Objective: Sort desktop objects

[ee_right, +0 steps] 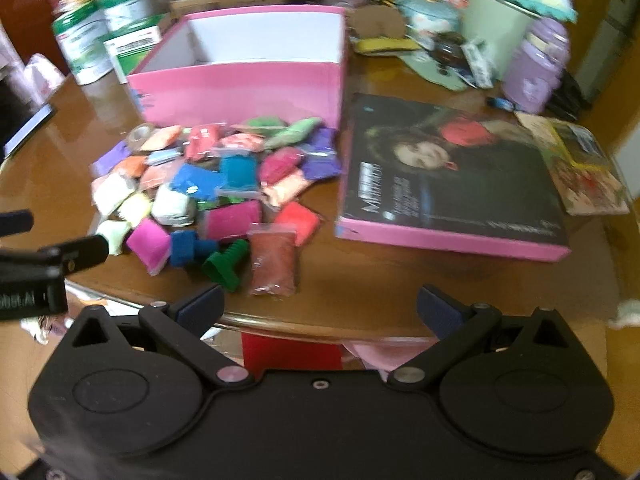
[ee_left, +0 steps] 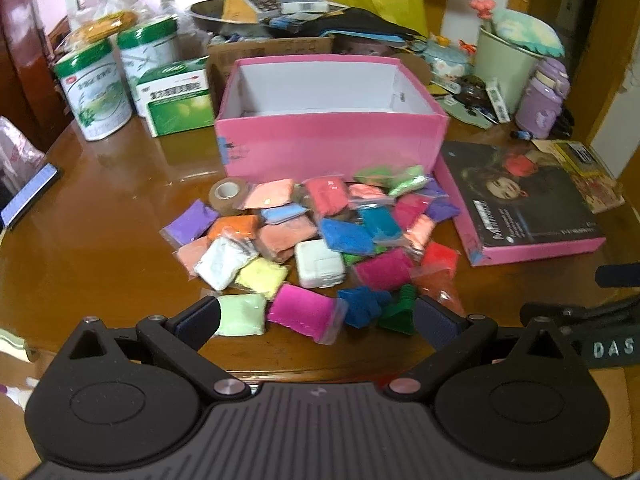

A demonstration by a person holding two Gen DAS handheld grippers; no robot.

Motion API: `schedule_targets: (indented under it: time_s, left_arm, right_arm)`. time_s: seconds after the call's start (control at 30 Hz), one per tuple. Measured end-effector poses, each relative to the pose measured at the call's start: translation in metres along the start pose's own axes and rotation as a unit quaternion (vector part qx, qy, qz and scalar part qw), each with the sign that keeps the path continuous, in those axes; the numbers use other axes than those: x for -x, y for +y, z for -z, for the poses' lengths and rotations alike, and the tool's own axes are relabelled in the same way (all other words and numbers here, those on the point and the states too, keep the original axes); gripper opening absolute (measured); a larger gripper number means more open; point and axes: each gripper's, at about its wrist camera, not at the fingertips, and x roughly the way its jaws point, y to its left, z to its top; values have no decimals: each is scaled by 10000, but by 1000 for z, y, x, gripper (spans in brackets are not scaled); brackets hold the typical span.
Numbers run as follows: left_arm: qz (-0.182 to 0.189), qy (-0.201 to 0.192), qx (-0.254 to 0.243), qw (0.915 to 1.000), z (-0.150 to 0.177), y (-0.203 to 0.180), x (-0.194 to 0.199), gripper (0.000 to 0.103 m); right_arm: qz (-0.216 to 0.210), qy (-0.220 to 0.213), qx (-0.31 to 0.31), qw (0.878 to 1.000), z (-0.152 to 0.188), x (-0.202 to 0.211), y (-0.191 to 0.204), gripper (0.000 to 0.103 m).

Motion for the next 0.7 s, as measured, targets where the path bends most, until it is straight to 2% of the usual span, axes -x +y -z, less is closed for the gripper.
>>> schedule_targets:
  time_s: [0.2,0.57,0.7]
  left_arm:
    - [-131,-117,104,9998,9,30,-16,103]
    - [-240,473,125,9985,21,69,-70,103]
    - [-240,541,89,9982,18,71,-83,103]
  right_arm:
    - [-124,136,156,9997,0,-23,7,103]
    - [-350,384,442,9977,1,-66,21,103]
    - [-428,407,409,9974,0,-73,25,102]
